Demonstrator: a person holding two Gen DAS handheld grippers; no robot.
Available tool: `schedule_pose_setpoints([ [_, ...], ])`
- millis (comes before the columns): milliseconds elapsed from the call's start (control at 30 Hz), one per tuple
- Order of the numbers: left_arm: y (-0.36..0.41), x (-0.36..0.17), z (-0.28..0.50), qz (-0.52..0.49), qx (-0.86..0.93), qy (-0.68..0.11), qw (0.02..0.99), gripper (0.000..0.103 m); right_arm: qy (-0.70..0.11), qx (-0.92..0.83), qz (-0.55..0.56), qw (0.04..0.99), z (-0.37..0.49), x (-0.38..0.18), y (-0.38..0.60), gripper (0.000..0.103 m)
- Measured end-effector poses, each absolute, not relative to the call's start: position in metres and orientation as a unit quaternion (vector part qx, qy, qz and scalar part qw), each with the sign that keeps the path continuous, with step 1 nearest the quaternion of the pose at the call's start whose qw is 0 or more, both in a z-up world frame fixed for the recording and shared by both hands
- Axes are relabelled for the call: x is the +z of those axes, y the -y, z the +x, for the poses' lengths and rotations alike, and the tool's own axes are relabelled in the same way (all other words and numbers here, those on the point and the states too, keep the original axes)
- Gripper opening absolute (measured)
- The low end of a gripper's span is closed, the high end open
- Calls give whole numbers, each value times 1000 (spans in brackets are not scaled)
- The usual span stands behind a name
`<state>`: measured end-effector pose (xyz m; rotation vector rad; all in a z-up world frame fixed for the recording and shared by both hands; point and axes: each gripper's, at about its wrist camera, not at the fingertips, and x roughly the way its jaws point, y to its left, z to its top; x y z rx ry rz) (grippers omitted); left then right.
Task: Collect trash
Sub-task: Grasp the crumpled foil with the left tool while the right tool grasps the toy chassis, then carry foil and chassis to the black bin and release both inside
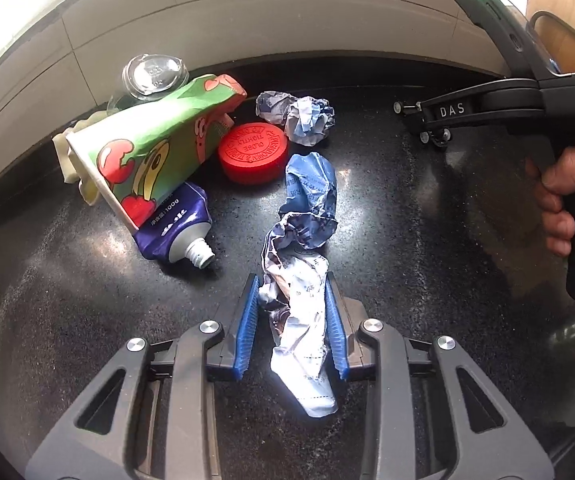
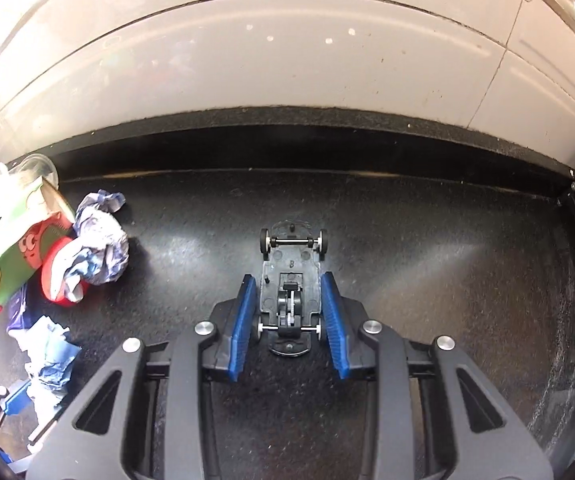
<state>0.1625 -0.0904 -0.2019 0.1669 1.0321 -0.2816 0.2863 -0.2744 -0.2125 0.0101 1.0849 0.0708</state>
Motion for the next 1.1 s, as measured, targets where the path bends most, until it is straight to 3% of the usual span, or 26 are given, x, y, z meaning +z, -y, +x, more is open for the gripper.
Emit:
schedule_pose_setpoints([
  [467,83,-142,117,73,-98,-460,879,28,-492,77,-10,867,182,-149,280,33],
  [767,67,-138,63,67,-92,-465,878,28,-485,104,-21,868,96,-137,279,33],
  [1100,55,-122,36,58,-79,-451,887,28,-469,120,-26,874,71,-120,267,33],
])
